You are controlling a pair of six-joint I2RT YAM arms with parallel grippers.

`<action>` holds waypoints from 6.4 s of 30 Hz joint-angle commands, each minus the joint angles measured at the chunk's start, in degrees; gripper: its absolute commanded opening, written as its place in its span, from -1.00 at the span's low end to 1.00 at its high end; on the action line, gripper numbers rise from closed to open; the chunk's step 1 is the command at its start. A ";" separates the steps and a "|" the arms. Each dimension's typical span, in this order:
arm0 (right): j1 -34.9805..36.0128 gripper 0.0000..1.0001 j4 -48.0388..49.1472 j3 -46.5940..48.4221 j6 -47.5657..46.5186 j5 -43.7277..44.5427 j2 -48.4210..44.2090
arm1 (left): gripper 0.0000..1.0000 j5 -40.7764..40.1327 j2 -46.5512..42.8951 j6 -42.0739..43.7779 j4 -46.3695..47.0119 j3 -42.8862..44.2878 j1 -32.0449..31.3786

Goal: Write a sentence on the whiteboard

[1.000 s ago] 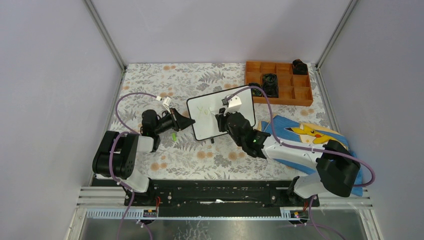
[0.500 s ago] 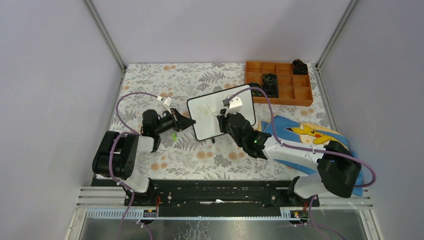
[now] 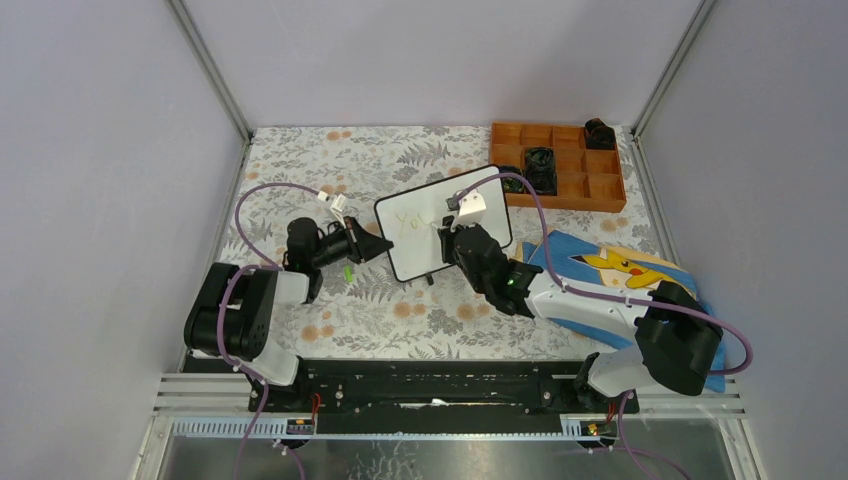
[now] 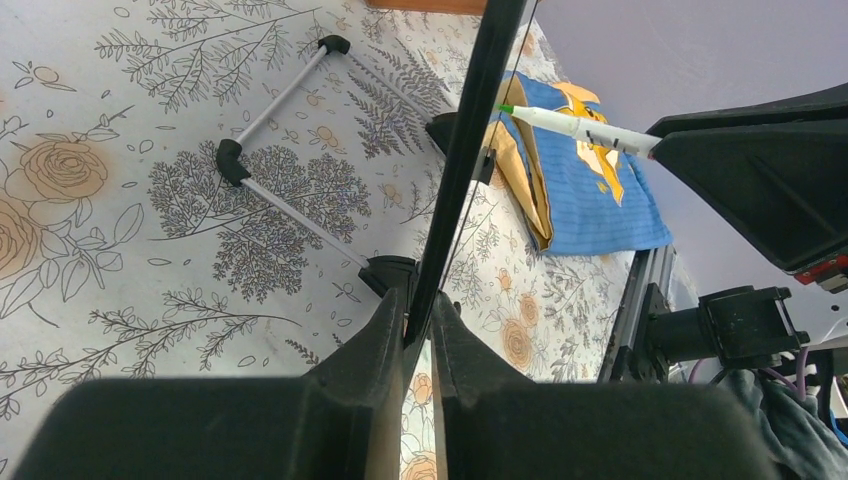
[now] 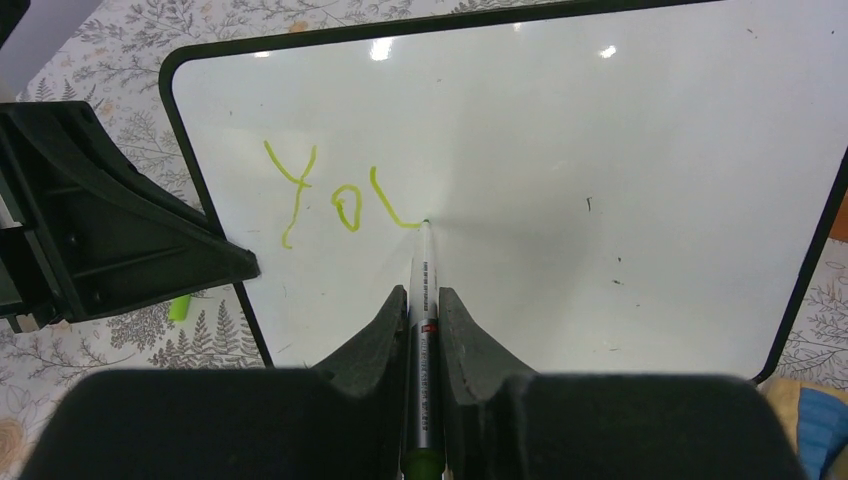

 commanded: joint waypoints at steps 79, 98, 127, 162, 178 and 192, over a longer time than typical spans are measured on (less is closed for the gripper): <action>-1.71 -1.00 -0.81 0.35 2.15 0.81 -5.26 | -1.00 -3.40 -1.95 7.70 -11.90 2.27 -1.72; -6.69 -1.00 7.17 -1.89 4.23 -0.34 -6.89 | -1.00 -3.65 -1.91 8.39 -13.18 2.70 -1.80; -6.95 -1.00 5.31 3.59 0.83 -0.07 -0.25 | -1.00 -3.84 -2.53 8.88 -13.56 2.80 -2.07; -7.01 -1.00 -3.12 -1.15 2.58 0.38 -3.59 | -1.00 -4.73 -2.87 10.20 -15.52 3.17 -2.66; -9.10 -1.00 1.96 -2.34 4.07 3.04 -8.39 | -1.00 -5.00 -3.13 10.89 -16.40 3.24 -2.95; -9.22 -1.00 3.29 1.37 4.02 -1.38 -4.35 | -1.00 -5.06 -3.14 11.16 -16.78 3.50 -3.03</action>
